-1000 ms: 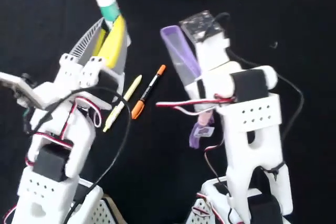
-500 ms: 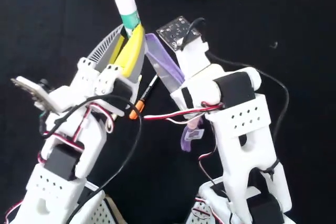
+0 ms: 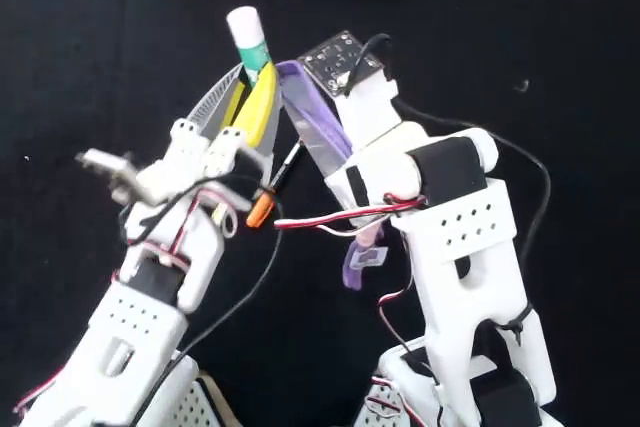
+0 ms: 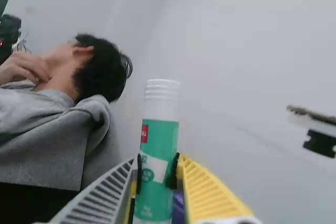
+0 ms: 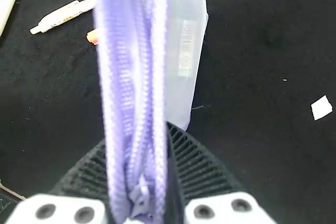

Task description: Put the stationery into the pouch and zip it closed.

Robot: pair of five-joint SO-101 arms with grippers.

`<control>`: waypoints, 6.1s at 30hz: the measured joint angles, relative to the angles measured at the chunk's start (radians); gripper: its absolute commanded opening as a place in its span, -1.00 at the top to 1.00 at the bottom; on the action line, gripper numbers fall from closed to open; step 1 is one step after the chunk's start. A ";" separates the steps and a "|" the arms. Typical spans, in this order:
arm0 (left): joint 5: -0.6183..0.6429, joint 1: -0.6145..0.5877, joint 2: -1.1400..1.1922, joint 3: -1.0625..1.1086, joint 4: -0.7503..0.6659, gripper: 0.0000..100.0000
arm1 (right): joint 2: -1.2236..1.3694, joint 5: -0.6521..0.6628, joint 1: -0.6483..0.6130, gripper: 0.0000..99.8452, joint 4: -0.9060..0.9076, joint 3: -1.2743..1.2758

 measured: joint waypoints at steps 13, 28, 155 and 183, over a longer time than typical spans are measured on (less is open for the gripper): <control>-0.002 -0.005 0.203 -0.147 -0.005 0.94 | 0.000 -0.002 0.000 0.98 0.000 0.000; 0.106 -0.002 -0.034 -0.083 -0.005 0.94 | 0.000 0.002 0.000 0.98 0.000 0.000; -0.330 -0.195 1.295 -1.049 1.355 0.67 | -0.020 0.003 0.218 0.98 -0.124 0.080; -0.578 -0.138 1.402 -1.071 1.281 0.94 | -0.020 0.003 0.219 0.98 -0.127 0.080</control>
